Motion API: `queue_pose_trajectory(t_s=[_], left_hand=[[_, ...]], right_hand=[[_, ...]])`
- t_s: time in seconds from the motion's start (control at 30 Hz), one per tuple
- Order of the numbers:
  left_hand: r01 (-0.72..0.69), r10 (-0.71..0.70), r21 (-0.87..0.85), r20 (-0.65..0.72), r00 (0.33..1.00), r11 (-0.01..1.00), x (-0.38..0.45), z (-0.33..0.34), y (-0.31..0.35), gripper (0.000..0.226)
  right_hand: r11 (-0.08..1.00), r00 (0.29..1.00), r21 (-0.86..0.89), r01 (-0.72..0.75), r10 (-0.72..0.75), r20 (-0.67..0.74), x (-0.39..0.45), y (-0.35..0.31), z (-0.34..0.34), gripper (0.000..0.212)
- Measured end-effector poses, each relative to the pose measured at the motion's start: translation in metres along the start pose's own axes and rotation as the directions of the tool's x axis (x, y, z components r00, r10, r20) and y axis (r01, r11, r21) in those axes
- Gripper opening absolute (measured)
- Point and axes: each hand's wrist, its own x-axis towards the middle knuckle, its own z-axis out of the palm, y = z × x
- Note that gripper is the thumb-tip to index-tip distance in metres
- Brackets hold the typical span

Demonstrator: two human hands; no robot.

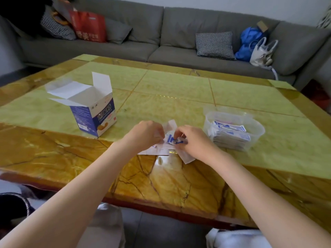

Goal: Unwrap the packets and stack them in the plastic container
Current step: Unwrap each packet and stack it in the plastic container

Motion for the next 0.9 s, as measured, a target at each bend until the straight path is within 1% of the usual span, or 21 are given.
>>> queue_pose_trajectory(t_s=[0.03, 0.07, 0.13, 0.17, 0.23, 0.33, 0.4, 0.47, 0.5, 0.57, 0.63, 0.67, 0.73, 0.8, 0.9], left_hand=[[-0.002, 0.002, -0.026, -0.011, 1.000, 1.000, 0.000, -0.001, 0.000, 0.015], [-0.001, -0.001, -0.054, -0.034, 0.999, 0.999, 0.000, -0.001, -0.001, 0.013], [0.017, -0.032, -0.111, -0.131, 0.991, 0.994, 0.001, -0.002, 0.000, 0.015], [0.032, -0.057, -0.128, -0.192, 0.980, 0.991, 0.001, -0.002, 0.000, 0.017], [0.034, -0.084, -0.170, -0.295, 0.952, 0.985, 0.003, -0.004, -0.001, 0.014], [0.017, -0.114, -0.288, -0.326, 0.939, 0.958, 0.003, -0.007, -0.005, 0.024], [-0.001, -0.096, -0.284, -0.326, 0.940, 0.959, 0.003, -0.008, -0.006, 0.023], [-0.020, -0.063, -0.241, -0.332, 0.941, 0.970, 0.002, -0.005, -0.004, 0.016], [-0.024, -0.060, -0.238, -0.338, 0.939, 0.971, 0.002, -0.004, -0.002, 0.019], [-0.043, -0.066, -0.286, -0.361, 0.930, 0.957, 0.001, -0.004, 0.000, 0.029], [-0.088, -0.056, -0.340, -0.392, 0.918, 0.936, 0.001, -0.006, 0.000, 0.039], [-0.104, -0.046, -0.355, -0.392, 0.919, 0.929, 0.001, -0.007, -0.001, 0.041], [-0.105, -0.030, -0.354, -0.355, 0.934, 0.929, 0.001, -0.006, -0.003, 0.036], [-0.088, -0.019, -0.342, -0.295, 0.955, 0.935, 0.000, -0.006, -0.004, 0.029], [-0.094, -0.004, -0.418, -0.228, 0.974, 0.904, -0.004, -0.008, -0.001, 0.023]], right_hand=[[0.998, 0.999, 0.052, -0.026, 0.027, -0.025, -0.002, 0.002, -0.002, 0.010], [0.992, 0.996, 0.116, -0.058, 0.065, -0.058, -0.003, 0.003, -0.004, 0.014], [0.964, 0.983, 0.248, -0.097, 0.133, -0.130, -0.003, 0.003, -0.008, 0.024], [0.949, 0.975, 0.299, -0.100, 0.153, -0.159, -0.001, 0.001, -0.010, 0.024], [0.917, 0.958, 0.389, -0.091, 0.187, -0.217, 0.003, -0.006, -0.011, 0.019], [0.839, 0.921, 0.542, -0.041, 0.242, -0.305, 0.011, -0.016, -0.013, 0.023], [0.774, 0.897, 0.633, -0.003, 0.282, -0.340, 0.013, -0.021, -0.019, 0.021], [0.706, 0.882, 0.708, 0.009, 0.328, -0.338, 0.012, -0.025, -0.025, 0.017], [0.666, 0.878, 0.746, 0.005, 0.354, -0.322, 0.010, -0.026, -0.028, 0.018], [0.544, 0.884, 0.839, 0.013, 0.387, -0.264, 0.007, -0.027, -0.033, 0.020], [0.433, 0.904, 0.901, 0.033, 0.372, -0.212, 0.003, -0.027, -0.041, 0.019], [0.415, 0.914, 0.909, 0.042, 0.351, -0.202, 0.002, -0.025, -0.045, 0.020], [0.429, 0.931, 0.902, 0.048, 0.308, -0.196, -0.001, -0.024, -0.051, 0.023], [0.466, 0.942, 0.884, 0.034, 0.281, -0.184, -0.003, -0.023, -0.050, 0.027], [0.544, 0.960, 0.839, -0.026, 0.247, -0.131, -0.004, -0.022, -0.045, 0.028]])
